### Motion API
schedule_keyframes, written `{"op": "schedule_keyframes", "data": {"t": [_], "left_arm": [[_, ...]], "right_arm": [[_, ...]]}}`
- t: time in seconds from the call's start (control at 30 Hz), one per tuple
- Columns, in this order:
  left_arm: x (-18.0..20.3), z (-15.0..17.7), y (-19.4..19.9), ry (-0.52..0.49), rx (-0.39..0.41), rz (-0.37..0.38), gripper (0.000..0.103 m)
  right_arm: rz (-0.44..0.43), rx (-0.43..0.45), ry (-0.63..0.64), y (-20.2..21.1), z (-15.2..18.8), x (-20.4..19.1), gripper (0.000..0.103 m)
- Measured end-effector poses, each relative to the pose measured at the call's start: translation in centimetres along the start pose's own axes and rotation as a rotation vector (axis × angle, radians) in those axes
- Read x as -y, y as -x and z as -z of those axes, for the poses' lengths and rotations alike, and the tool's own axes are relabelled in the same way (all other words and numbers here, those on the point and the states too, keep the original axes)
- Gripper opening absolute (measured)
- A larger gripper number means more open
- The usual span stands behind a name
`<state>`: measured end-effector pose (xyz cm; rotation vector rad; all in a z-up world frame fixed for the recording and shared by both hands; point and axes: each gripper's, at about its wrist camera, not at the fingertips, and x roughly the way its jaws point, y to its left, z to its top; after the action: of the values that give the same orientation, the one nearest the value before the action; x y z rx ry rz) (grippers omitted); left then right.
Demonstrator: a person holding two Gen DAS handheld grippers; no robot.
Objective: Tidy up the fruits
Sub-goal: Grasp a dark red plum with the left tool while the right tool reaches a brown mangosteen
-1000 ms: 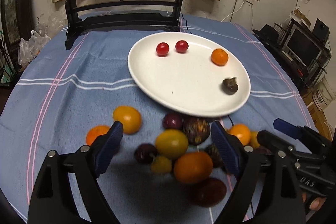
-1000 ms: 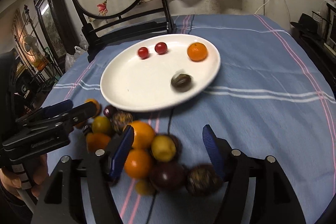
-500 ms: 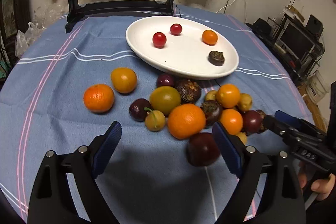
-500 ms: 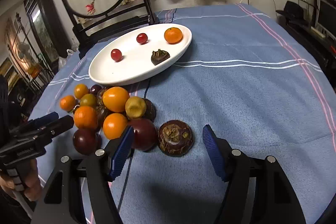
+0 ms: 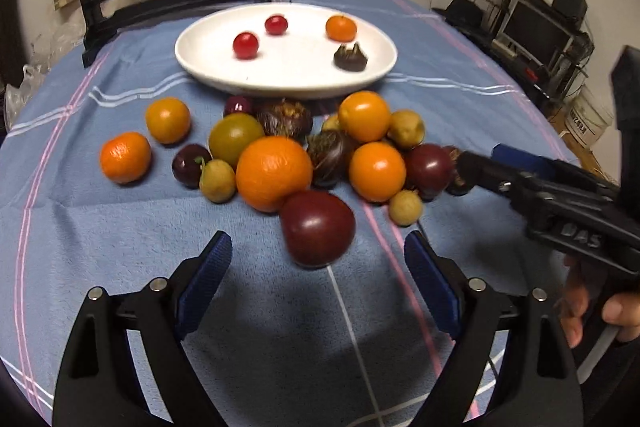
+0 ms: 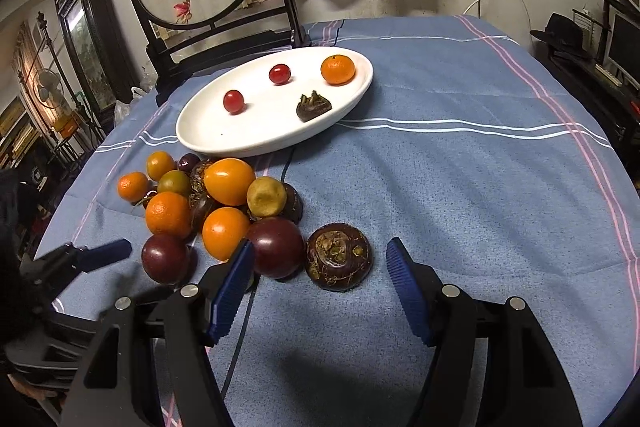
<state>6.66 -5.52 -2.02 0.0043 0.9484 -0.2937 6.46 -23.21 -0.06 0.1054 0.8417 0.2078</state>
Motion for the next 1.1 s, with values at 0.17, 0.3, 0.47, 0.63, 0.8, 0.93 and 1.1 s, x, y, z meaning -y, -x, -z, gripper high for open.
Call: {"op": "schedule_keyframes", "data": {"t": [0.17, 0.3, 0.47, 0.63, 0.8, 0.93, 1.1], "left_arm": [[-0.4, -0.7, -1.8, 0.047, -0.063, 0.019, 0.066], [-0.1, -1.2, -2.2, 0.025, -0.060, -0.012, 0.040], [-0.8, -0.5, -1.6, 0.046, -0.042, 0.048, 0.039], [-1.0, -0.3, -1.5, 0.033, -0.029, 0.046, 0.039], [-1.3, -0.2, -1.5, 0.036, -0.030, 0.060, 0.039], [-1.2, -0.1, -1.5, 0.032, -0.027, 0.057, 0.040], [-1.0, 0.0, -1.5, 0.019, -0.021, 0.051, 0.040]], "right_arm": [[-0.011, 0.009, 0.020, 0.3, 0.1, -0.5, 0.069], [-0.008, 0.011, 0.015, 0.3, 0.1, -0.3, 0.070], [0.008, 0.005, 0.020, 0.5, 0.1, 0.2, 0.071], [0.073, -0.045, 0.061, 0.4, 0.9, 0.6, 0.079], [0.156, -0.135, 0.151, -1.3, 1.7, -0.3, 0.079], [0.180, -0.160, 0.185, -2.7, 1.1, -0.7, 0.079], [0.167, -0.151, 0.208, -3.7, -0.2, -0.8, 0.060]]}}
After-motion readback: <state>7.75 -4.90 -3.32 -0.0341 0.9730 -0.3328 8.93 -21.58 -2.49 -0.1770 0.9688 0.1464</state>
